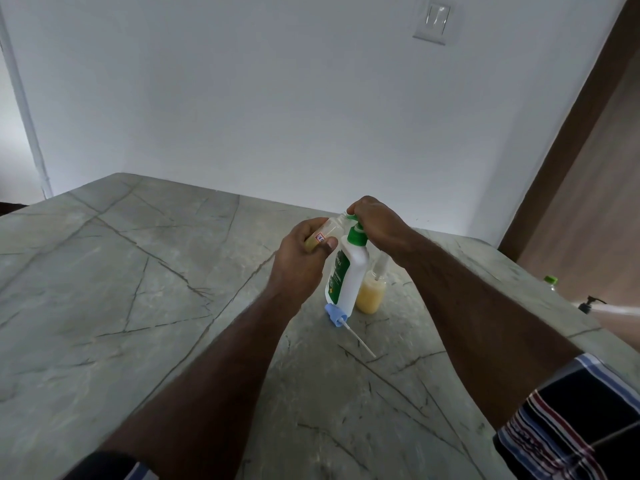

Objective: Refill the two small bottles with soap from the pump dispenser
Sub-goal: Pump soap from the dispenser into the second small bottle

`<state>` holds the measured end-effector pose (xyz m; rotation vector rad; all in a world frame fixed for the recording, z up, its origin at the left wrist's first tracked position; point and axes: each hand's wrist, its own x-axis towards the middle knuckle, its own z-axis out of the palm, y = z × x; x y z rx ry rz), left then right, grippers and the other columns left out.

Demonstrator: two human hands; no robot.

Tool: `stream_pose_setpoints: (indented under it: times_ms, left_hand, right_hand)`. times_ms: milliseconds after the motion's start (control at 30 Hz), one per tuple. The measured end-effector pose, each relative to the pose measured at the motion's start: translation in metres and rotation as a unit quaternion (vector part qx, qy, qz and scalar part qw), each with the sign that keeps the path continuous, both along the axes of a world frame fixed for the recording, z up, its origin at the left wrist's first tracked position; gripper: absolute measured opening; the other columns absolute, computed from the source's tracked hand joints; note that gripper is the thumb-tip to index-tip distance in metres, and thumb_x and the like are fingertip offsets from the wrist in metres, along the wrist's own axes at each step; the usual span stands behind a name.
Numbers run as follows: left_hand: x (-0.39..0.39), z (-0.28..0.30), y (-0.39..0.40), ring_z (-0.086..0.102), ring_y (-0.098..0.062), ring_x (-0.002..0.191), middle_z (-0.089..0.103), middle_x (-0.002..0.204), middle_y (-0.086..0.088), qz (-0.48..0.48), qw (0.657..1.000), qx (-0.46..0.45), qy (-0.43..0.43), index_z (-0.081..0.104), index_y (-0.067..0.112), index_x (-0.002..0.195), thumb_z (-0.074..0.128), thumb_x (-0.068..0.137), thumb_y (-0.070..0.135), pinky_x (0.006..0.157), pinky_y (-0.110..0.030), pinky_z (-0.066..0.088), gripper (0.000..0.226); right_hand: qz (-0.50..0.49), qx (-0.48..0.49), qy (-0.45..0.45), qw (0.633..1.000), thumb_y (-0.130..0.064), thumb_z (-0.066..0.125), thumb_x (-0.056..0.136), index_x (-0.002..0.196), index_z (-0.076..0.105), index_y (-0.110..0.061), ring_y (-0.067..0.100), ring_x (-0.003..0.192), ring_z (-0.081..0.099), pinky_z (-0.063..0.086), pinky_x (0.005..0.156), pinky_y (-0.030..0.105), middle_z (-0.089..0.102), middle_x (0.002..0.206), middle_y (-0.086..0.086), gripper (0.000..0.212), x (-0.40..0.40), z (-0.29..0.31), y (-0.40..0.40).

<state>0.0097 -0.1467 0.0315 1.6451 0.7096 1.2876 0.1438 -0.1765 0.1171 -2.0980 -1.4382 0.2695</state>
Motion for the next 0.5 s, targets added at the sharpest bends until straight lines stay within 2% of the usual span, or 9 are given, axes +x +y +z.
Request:
stream_pose_setpoints:
  times_ms: [167, 500]
  left_hand:
    - [0.003, -0.002, 0.000, 0.060, -0.001, 0.094, 0.061, 0.102, 0.016, 0.008, 1.000, -0.001, 0.012, 0.061, 0.019, 0.126, 0.060, 0.098, 0.018, 0.075, -0.016, 0.046, 0.029]
    - [0.001, -0.002, 0.000, 0.062, -0.001, 0.096, 0.063, 0.100, 0.021, 0.000, 1.000, 0.002, 0.002, 0.061, 0.022, 0.124, 0.060, 0.098, 0.018, 0.080, -0.021, 0.049, 0.027]
  right_hand:
    - [0.006, -0.009, -0.022, 1.000, -0.005, 0.032, 0.101, 0.132, 0.048, 0.007, 0.037, 0.129, 0.041, 0.033, 0.105, 0.040, 0.045, 0.139, 0.023, 0.038, 0.001, -0.006, 0.000]
    - [0.001, -0.022, -0.032, 0.999, -0.005, 0.030, 0.101, 0.133, 0.046, 0.009, 0.040, 0.130, 0.040, 0.033, 0.107, 0.045, 0.044, 0.140, 0.025, 0.039, -0.002, 0.003, -0.001]
